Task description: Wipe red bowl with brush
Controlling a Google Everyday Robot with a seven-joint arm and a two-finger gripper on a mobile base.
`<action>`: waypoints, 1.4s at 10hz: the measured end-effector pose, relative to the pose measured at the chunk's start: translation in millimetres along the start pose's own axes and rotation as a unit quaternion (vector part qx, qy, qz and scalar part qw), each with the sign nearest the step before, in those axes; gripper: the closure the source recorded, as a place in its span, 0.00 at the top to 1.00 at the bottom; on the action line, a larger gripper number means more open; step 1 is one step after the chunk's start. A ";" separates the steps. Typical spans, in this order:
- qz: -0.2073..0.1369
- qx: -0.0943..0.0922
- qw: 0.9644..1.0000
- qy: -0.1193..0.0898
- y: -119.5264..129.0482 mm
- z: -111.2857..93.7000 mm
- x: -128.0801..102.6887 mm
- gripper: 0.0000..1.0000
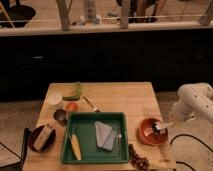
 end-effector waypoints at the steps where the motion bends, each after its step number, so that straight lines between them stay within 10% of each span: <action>1: -0.006 0.002 1.000 0.004 -8.9 -2.3 -3.8 0.00; 8: -0.098 0.012 0.995 0.018 -3.6 -6.0 -74.2 0.00; 14: -0.068 -0.002 0.997 0.028 52.7 -0.8 -23.1 0.00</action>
